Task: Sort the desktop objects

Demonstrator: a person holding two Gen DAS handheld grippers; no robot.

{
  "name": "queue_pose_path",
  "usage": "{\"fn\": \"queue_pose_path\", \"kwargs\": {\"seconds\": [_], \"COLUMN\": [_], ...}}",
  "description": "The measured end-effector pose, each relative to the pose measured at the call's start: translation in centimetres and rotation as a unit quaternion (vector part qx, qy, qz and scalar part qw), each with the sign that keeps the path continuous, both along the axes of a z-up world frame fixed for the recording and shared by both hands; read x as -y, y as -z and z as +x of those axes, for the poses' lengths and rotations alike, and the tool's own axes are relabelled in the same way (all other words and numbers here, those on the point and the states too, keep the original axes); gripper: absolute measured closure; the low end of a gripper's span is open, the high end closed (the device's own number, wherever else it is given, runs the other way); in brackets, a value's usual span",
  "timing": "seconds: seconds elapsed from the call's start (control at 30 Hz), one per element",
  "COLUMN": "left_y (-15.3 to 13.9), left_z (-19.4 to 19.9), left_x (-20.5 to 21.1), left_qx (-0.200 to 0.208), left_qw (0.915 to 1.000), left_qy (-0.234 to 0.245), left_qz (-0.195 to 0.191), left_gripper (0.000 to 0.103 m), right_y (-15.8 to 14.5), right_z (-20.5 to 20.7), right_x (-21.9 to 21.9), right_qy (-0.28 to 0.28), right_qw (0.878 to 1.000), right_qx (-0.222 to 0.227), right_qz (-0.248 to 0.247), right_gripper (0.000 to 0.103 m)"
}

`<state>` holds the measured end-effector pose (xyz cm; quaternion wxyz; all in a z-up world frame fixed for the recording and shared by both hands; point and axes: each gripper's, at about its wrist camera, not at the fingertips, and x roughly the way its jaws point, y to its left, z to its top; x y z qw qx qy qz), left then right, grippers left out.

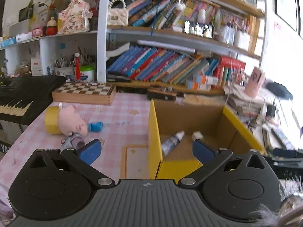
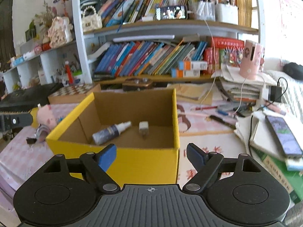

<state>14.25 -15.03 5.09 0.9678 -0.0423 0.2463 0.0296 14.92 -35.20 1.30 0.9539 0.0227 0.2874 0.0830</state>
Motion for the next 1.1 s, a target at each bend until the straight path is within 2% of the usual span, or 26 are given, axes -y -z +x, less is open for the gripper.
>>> {"fn": "queue_pose_path", "kwargs": {"seconds": [0.13, 0.3, 0.53, 1.1], "left_y": [1.1, 1.5, 1.7, 2.2], "left_z": [-0.3, -0.5, -0.5, -1.3], "left_x": [-0.3, -0.8, -1.9, -9.4], "left_qx": [-0.026, -0.037, -0.054, -0.087], "left_qw": [0.9997, 0.9992, 0.9964, 0.9903], "left_qy": [0.004, 0.016, 0.060, 0.107], "left_qz": [0.002, 0.007, 0.027, 0.014], "left_gripper": [0.000, 0.000, 0.000, 0.000], "right_y": [0.5, 0.9, 1.2, 1.2], "right_z": [-0.3, -0.8, -1.5, -3.3], "right_x": [-0.6, -1.7, -3.9, -12.0], "right_qy": [0.005, 0.010, 0.030, 0.056], "right_qw": [1.000, 0.999, 0.998, 0.995], "right_qx": [-0.014, -0.032, -0.049, -0.076], "right_qz": [0.003, 0.008, 0.017, 0.008], "right_gripper": [0.019, 0.018, 0.014, 0.014]}}
